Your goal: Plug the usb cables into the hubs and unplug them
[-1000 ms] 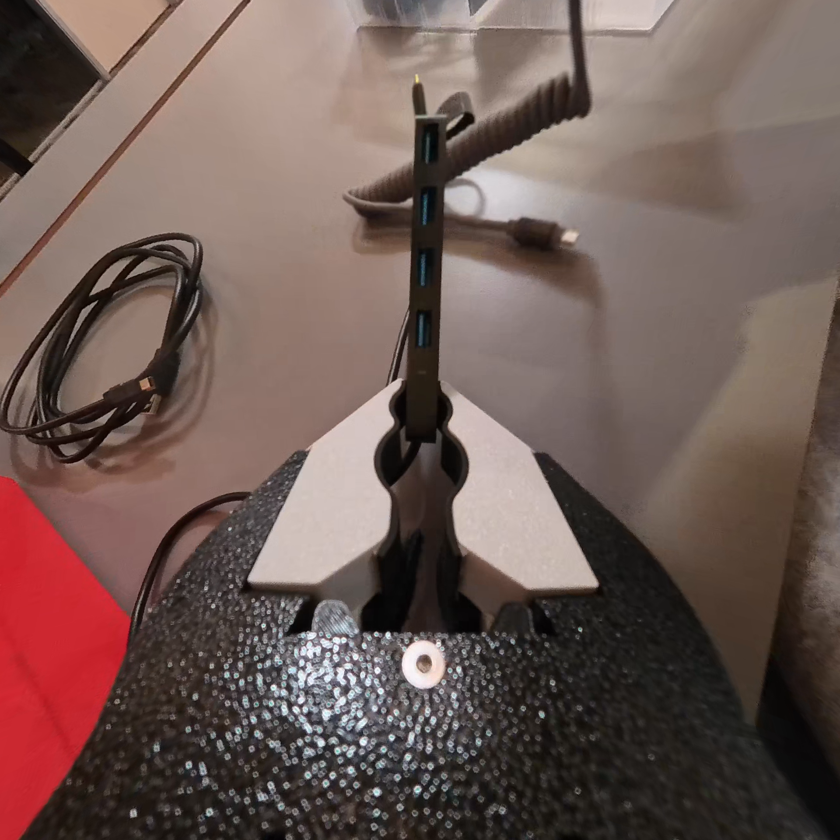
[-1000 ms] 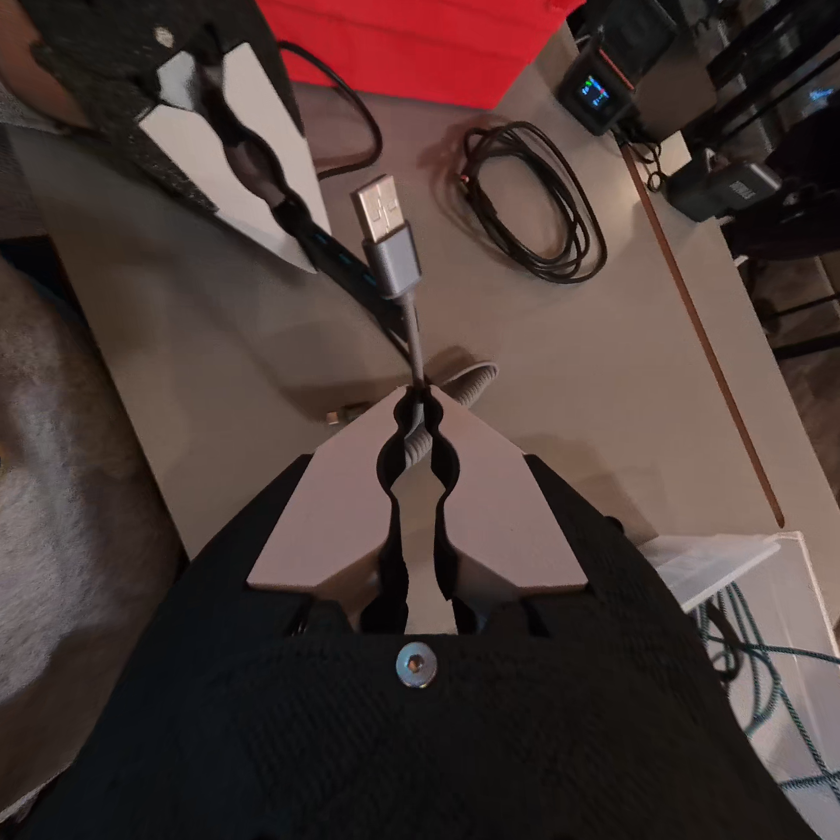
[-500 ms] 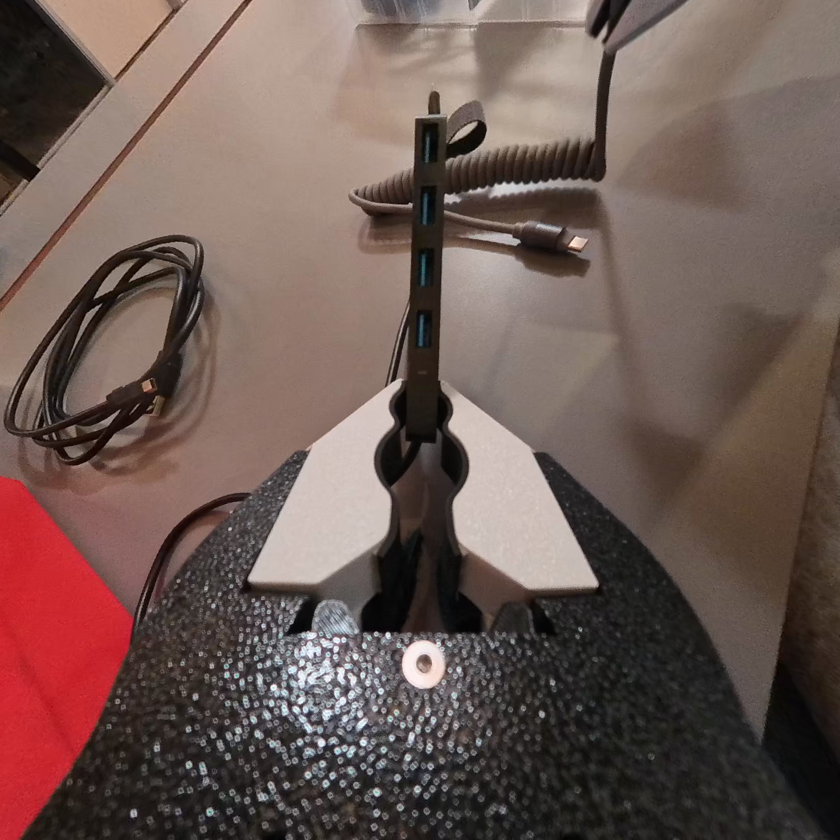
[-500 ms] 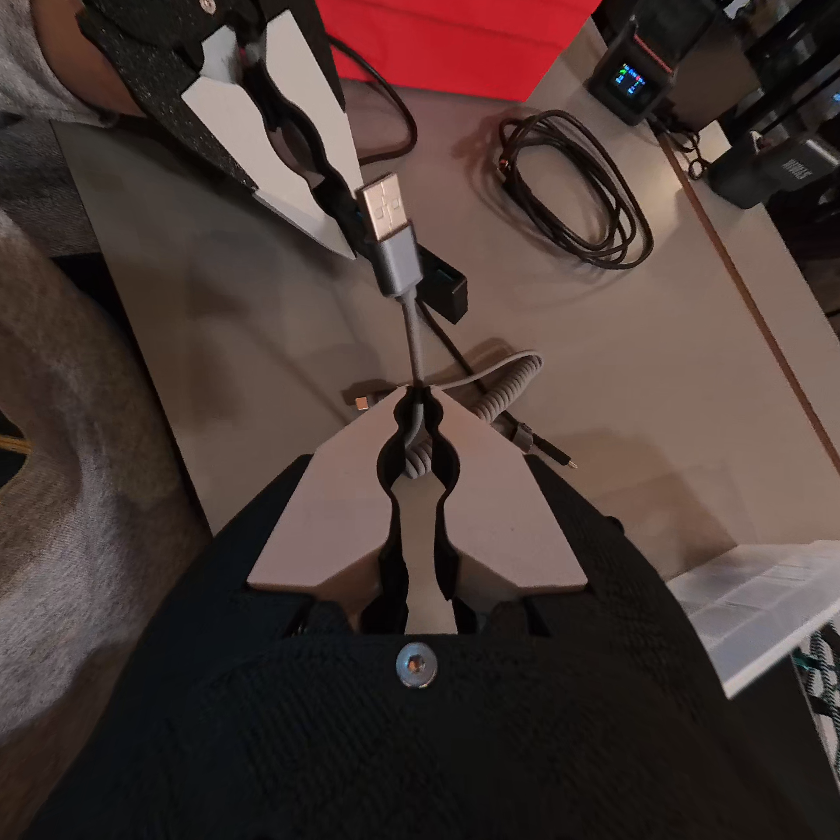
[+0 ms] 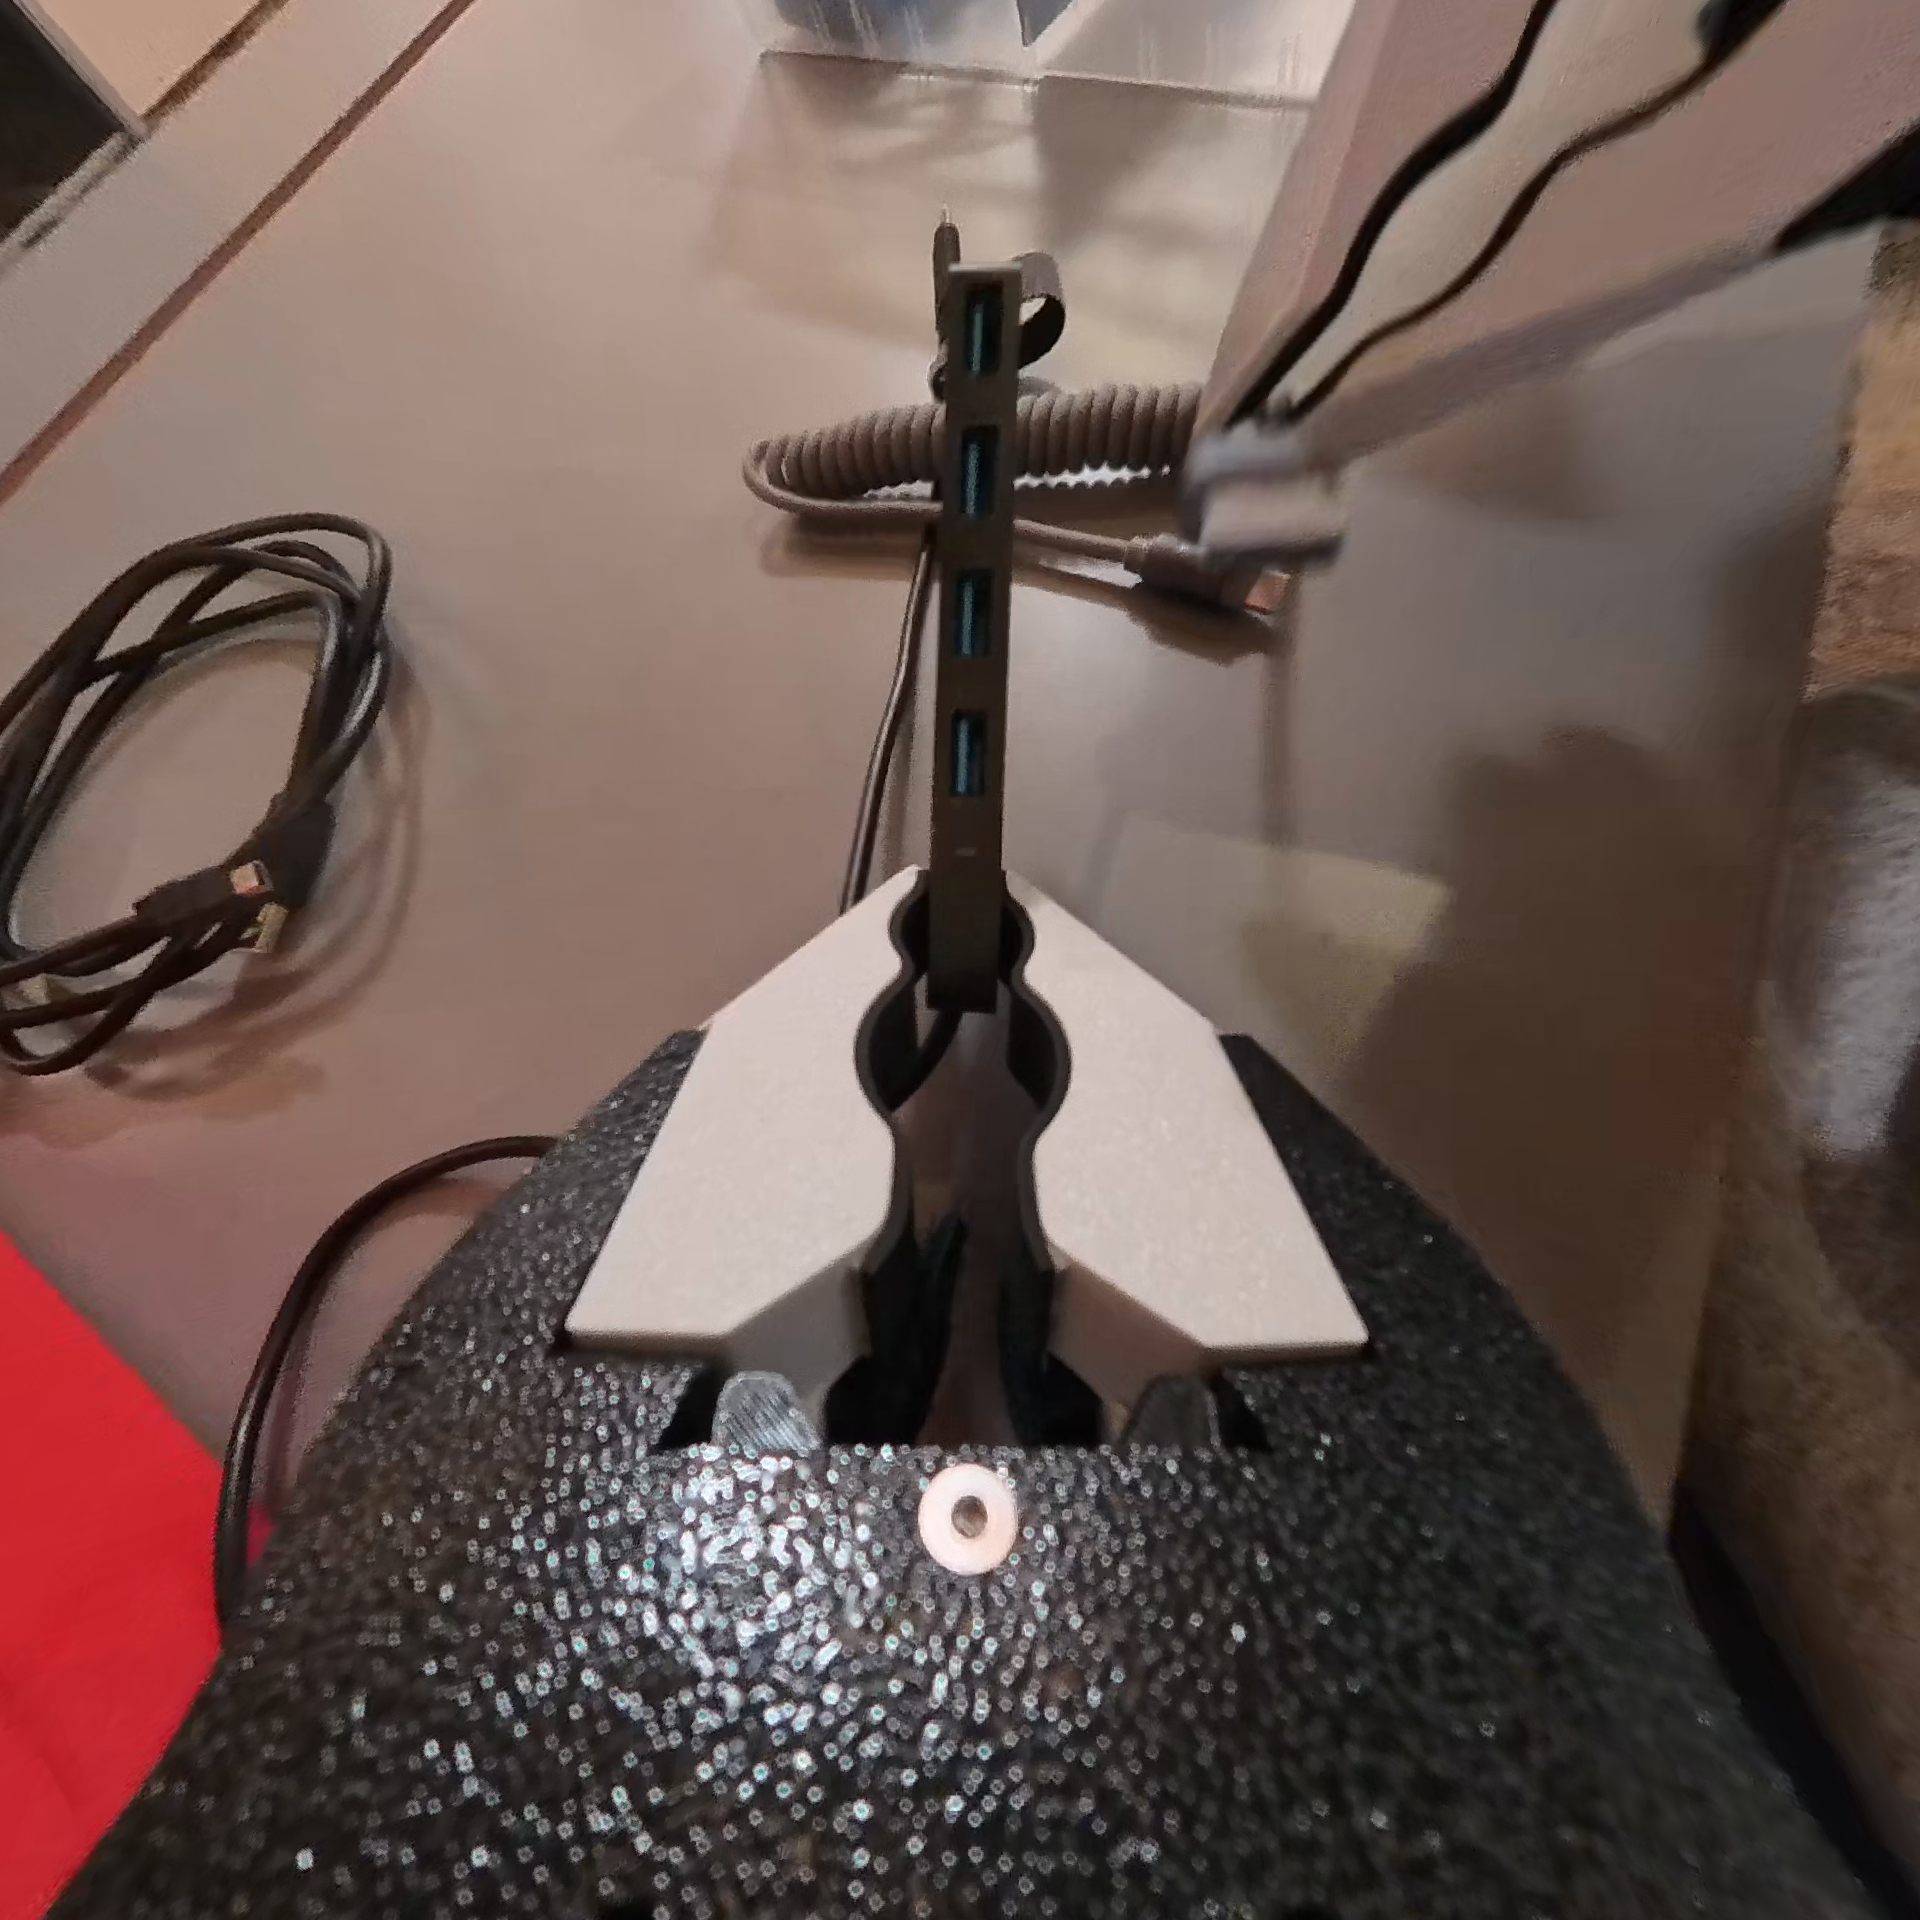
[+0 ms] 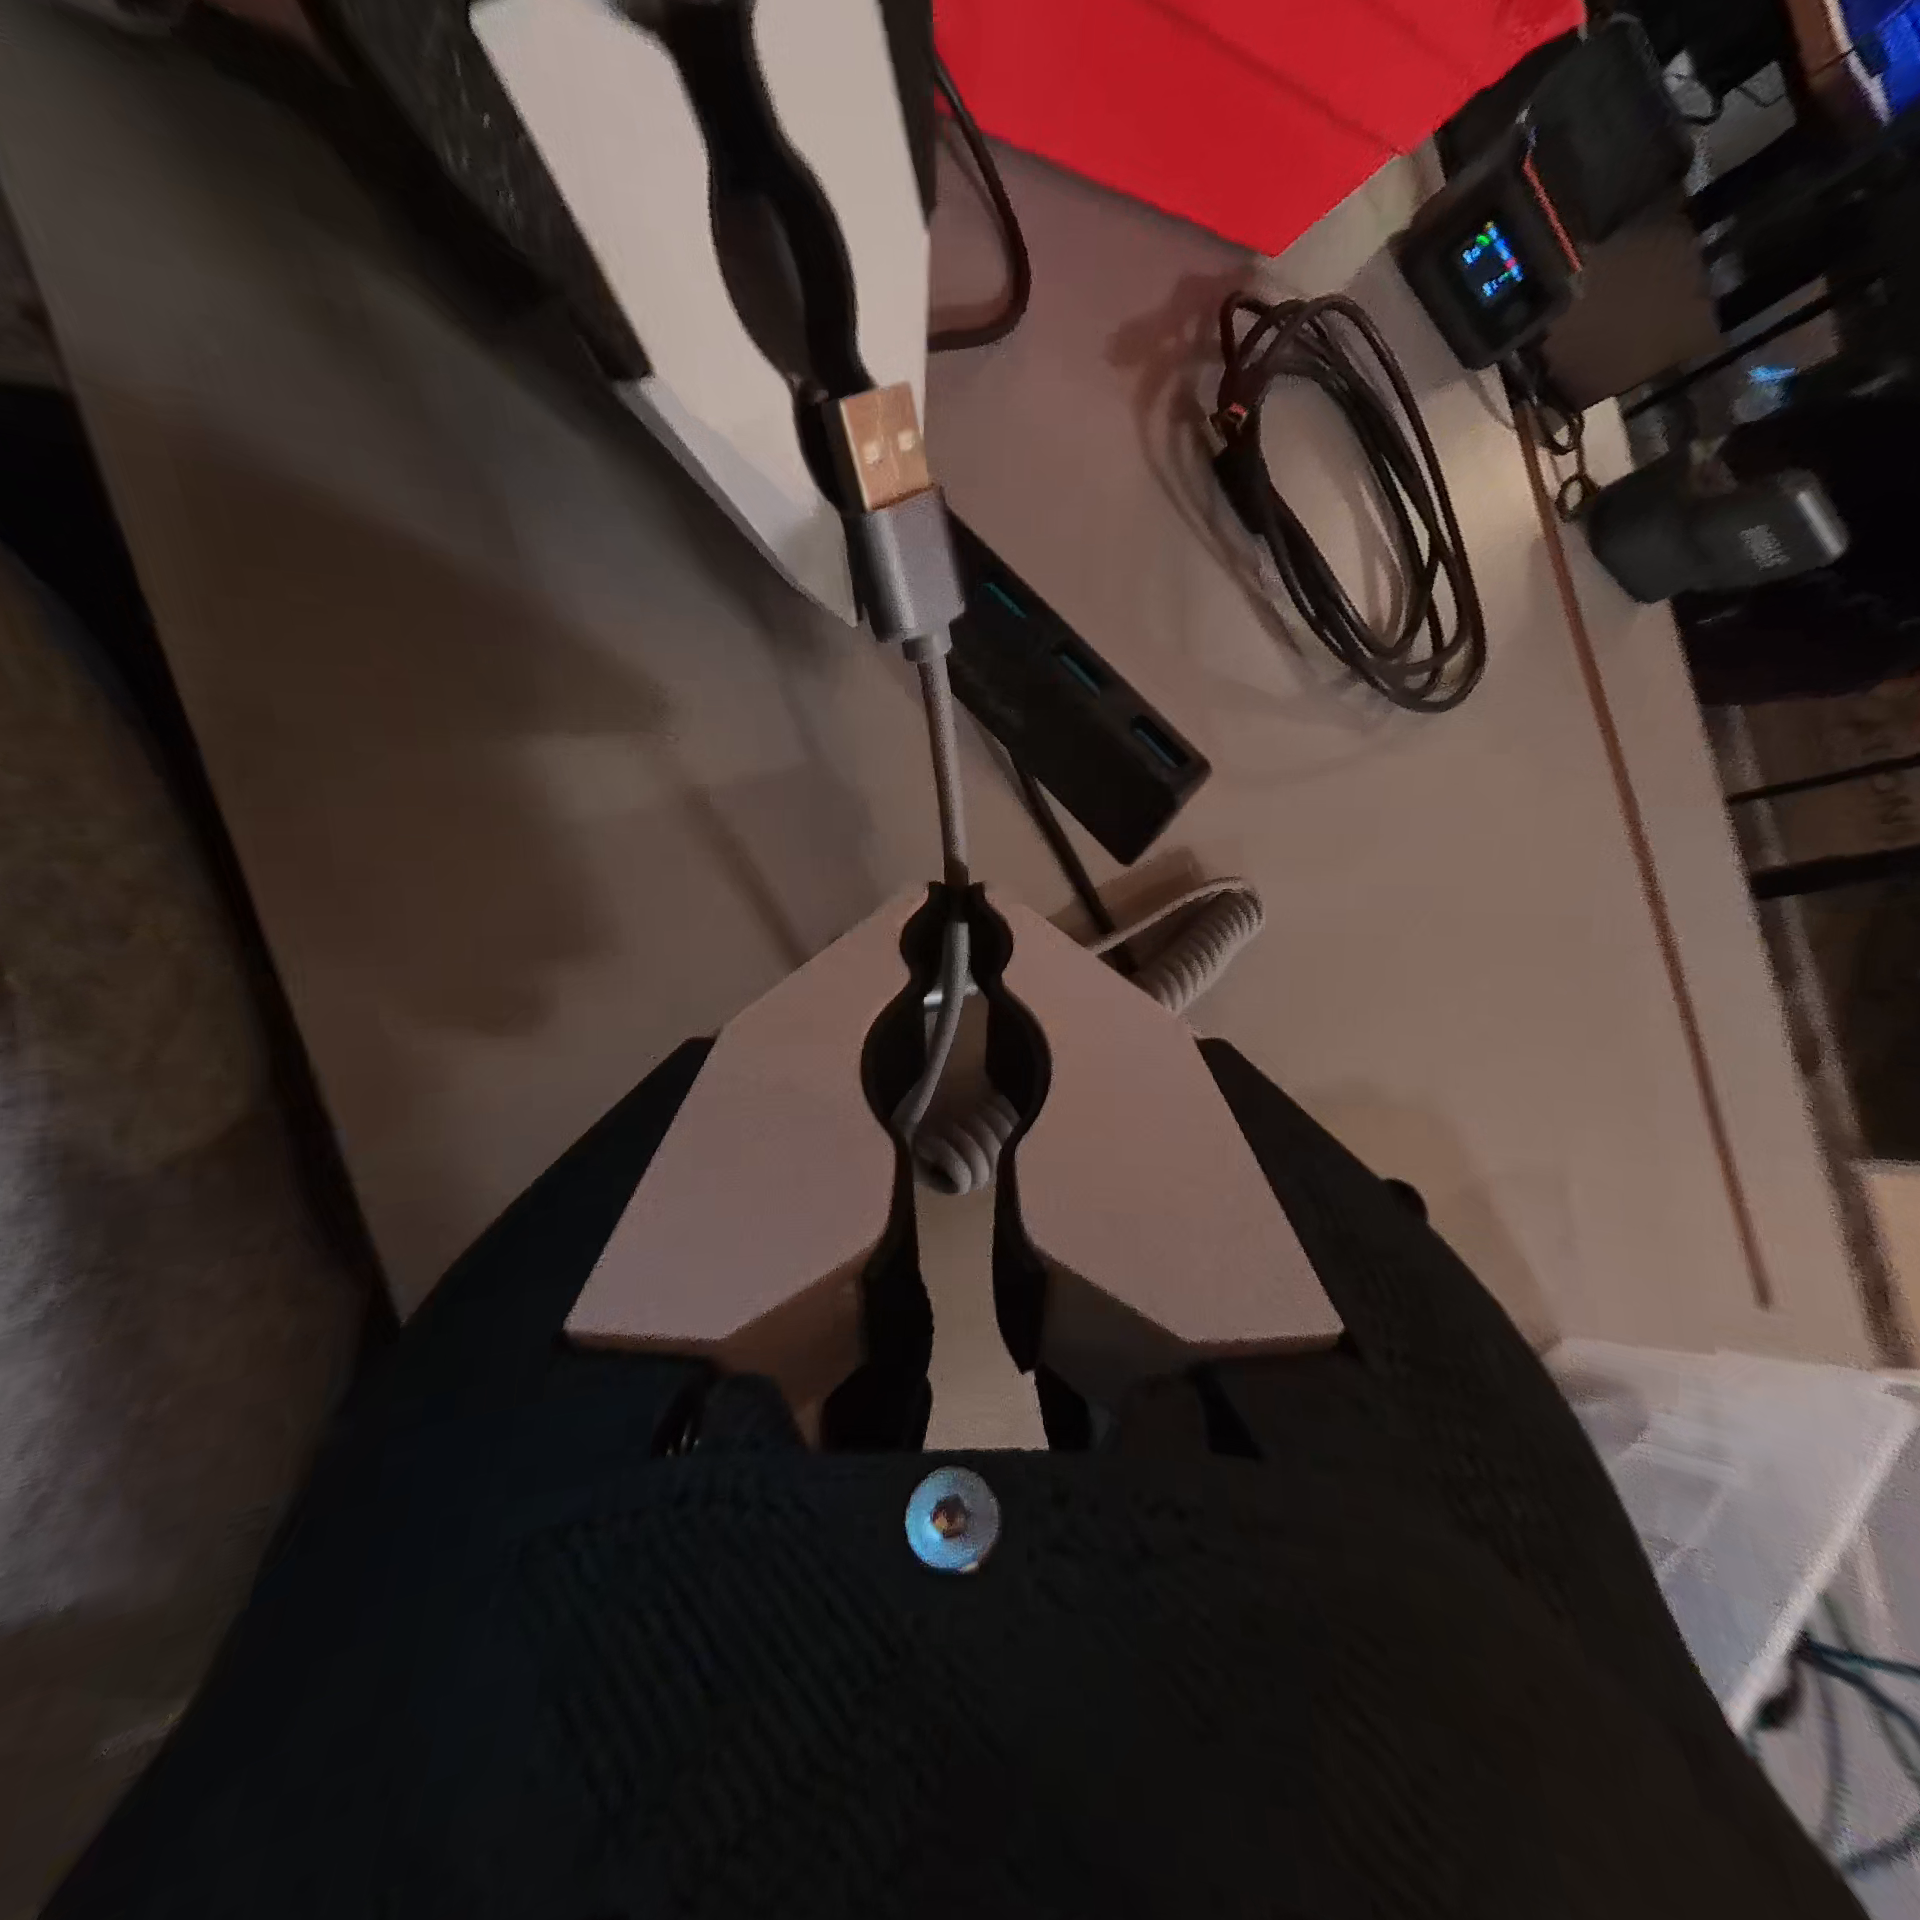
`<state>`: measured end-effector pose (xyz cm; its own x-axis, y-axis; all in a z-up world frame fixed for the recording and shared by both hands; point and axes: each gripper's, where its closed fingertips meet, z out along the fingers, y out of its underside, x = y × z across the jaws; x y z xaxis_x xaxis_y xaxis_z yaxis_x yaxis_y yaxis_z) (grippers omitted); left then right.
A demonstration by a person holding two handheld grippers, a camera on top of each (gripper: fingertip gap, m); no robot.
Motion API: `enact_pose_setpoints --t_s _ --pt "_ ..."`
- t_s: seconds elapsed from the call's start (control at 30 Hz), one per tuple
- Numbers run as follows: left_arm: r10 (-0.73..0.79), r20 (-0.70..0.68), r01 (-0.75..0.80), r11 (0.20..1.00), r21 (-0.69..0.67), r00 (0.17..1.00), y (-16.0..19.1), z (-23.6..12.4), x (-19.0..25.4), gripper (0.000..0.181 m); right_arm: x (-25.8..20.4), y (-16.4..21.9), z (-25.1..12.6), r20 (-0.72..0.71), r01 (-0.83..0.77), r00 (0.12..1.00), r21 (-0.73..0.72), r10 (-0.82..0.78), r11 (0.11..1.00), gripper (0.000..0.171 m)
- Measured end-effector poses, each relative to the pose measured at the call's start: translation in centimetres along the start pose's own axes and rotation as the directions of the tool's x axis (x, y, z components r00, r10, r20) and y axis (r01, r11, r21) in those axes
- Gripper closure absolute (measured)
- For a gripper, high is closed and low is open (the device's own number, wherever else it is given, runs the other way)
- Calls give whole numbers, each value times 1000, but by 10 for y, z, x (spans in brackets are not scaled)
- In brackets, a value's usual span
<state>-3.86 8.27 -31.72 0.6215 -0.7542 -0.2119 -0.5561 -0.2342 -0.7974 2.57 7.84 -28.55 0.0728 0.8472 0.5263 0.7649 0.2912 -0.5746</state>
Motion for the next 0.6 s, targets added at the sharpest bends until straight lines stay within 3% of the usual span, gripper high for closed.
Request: enact_pose_setpoints --t_s 0.3,0.47,0.6 --pt "-140 -136 134 990 -50 981 4 3 16 172 -13 3 27 -78 247 963 -118 -257 962 170" --pt "-138 -134 130 989 -64 981 6 4 16 172 -21 -3 34 -22 173 984 -67 -175 983 168" --pt "-144 -132 136 989 -66 981 6 4 15 172 -27 -17 34 76 27 997 26 -29 999 155"
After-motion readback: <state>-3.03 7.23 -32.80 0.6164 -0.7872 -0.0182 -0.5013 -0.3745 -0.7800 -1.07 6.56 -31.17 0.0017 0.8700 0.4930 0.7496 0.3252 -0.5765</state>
